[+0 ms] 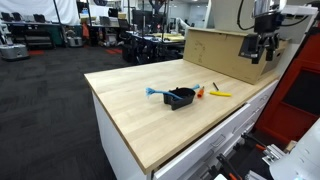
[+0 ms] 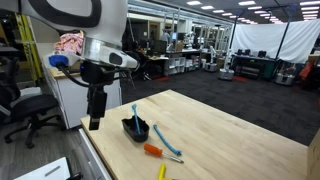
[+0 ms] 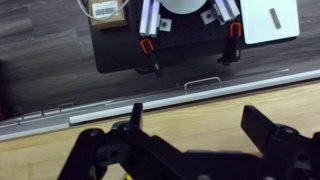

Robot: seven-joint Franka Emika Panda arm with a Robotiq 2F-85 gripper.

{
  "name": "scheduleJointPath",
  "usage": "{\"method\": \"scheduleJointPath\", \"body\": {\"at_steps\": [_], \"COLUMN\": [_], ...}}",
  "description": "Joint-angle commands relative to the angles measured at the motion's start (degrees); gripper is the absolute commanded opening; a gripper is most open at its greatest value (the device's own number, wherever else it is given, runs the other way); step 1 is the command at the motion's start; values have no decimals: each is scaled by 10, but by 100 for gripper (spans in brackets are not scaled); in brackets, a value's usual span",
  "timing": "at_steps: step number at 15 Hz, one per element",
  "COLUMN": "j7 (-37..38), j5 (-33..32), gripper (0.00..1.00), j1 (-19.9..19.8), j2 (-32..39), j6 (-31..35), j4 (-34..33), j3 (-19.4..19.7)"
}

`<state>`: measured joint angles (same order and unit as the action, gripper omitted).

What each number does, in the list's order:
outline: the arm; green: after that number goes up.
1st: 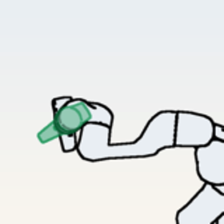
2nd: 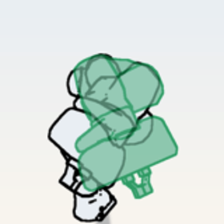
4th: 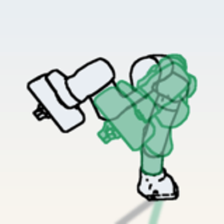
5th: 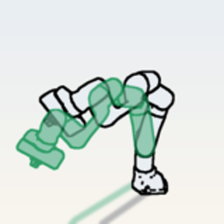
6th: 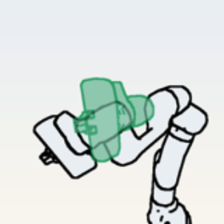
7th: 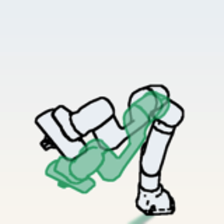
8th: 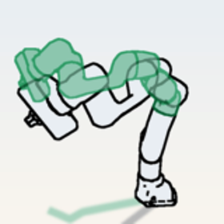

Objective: Remove the blue object from the bowl

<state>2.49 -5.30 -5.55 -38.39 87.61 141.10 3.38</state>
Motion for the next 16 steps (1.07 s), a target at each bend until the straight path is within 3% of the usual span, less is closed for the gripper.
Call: {"method": "scheduleJointPath", "body": {"at_steps": [1, 7, 11, 16], "j7": [88, 279, 414, 578], "j5": [93, 254, 336, 311], "gripper": [100, 100, 100, 100], "j1": [0, 4, 19, 53], "j2": [64, 157, 211, 281], "j6": [19, 112, 212, 372], "j4": [-22, -42, -58, -70], "j3": [-8, -58, -94, -137]}}
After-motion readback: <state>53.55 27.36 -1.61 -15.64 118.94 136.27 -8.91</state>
